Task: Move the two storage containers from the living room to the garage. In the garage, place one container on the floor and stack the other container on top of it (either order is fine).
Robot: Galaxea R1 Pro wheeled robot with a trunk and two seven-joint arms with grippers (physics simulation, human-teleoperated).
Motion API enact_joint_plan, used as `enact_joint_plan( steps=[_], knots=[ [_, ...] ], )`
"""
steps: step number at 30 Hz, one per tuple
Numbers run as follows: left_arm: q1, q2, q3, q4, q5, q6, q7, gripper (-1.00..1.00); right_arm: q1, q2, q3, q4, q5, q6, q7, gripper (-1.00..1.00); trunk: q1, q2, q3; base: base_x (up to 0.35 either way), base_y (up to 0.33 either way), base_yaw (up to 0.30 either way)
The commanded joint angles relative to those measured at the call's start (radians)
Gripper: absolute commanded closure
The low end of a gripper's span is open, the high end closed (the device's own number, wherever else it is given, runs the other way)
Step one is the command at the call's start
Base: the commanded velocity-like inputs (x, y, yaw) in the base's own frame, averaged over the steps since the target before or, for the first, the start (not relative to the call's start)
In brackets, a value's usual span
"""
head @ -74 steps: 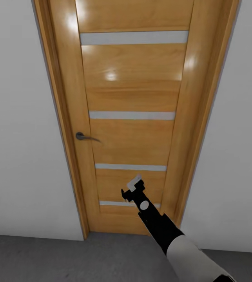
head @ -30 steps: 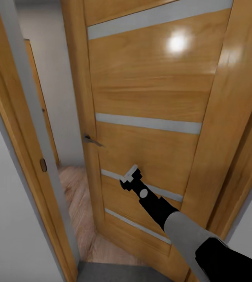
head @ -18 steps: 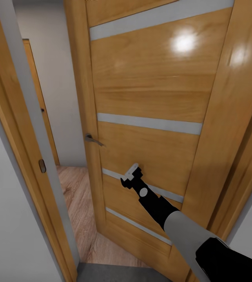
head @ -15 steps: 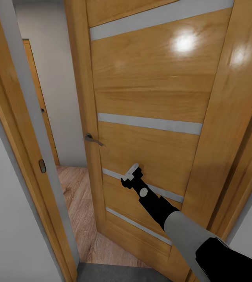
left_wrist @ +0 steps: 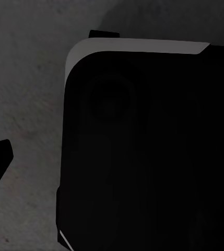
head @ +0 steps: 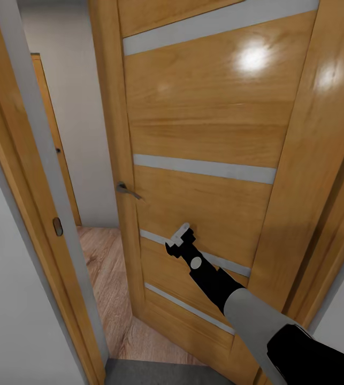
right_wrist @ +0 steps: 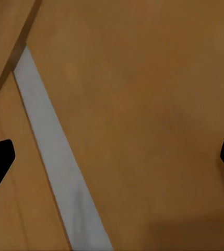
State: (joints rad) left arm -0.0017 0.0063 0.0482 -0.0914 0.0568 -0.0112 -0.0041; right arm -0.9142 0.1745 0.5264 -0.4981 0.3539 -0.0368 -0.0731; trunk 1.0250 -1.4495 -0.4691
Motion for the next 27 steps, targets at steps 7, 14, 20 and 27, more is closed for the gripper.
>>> enact_joint_plan(
  steps=[7,14,20,27],
  knots=[
    [0.0,0.0,0.005,-0.001,0.006,-0.001,0.0,-1.0,-0.002,0.0,-0.006,0.005,0.01,-0.003,-0.035,-1.0,0.0,0.0,-0.001,0.0,0.0,0.0],
    [0.0,0.0,0.006,-0.001,0.006,-0.001,0.0,-1.0,-0.002,0.0,-0.002,0.007,0.008,0.002,-0.037,-1.0,0.0,0.0,-0.001,0.0,0.0,0.0],
    [0.0,0.0,0.006,-0.001,0.006,-0.001,0.001,-1.0,-0.002,0.0,-0.003,0.006,0.012,0.002,-0.039,-1.0,0.0,0.0,-0.001,0.0,0.0,0.0],
    [0.0,0.0,0.006,0.001,0.009,-0.001,0.001,-1.0,-0.002,0.0,-0.007,0.007,0.006,-0.019,-0.048,-1.0,0.0,0.0,-0.001,0.157,0.0,0.0]
  ],
)
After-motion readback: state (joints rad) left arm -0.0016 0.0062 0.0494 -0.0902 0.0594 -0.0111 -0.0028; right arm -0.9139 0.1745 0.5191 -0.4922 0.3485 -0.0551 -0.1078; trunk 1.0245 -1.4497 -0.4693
